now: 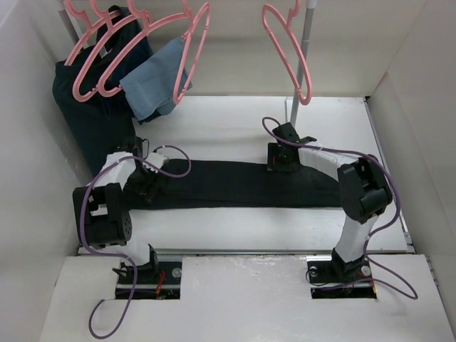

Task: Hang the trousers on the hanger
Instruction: Fold the trousers at the center of the board.

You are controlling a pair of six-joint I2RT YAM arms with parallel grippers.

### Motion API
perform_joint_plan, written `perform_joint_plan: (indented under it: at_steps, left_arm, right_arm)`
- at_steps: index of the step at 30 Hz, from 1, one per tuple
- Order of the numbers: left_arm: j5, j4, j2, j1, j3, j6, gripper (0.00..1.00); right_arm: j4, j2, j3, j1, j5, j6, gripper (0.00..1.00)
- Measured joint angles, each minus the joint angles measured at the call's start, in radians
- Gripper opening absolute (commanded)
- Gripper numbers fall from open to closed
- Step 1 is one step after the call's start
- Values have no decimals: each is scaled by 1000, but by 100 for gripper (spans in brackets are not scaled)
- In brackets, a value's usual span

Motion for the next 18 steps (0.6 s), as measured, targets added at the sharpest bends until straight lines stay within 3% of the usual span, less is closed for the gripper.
perform_joint_plan:
  at_steps: [2, 8, 9, 10, 13, 14, 18]
  left_arm:
    - [-11, 15, 0, -10, -27, -3, 72]
    - [3, 44, 0, -80, -47, -24, 68]
    - [-1, 64, -3, -91, -56, -28, 64]
    - [-8, 86, -6, -98, -72, -33, 51]
    - [-51, 129, -8, -103, -125, -41, 26]
    - [-66, 138, -6, -103, -140, -41, 2]
    - [-103, 148, -6, -107, -147, -45, 0]
  right_arm:
    - [-9, 0, -9, 8, 15, 43, 74]
    - [-42, 0, -17, 13, 61, 150, 73]
    - [-50, 0, -17, 13, 72, 164, 71]
    - [-59, 0, -17, 13, 80, 175, 68]
    - [-83, 0, -17, 13, 101, 204, 67]
    - [-87, 0, -17, 13, 105, 213, 66]
    - [-93, 2, -16, 9, 111, 230, 66]
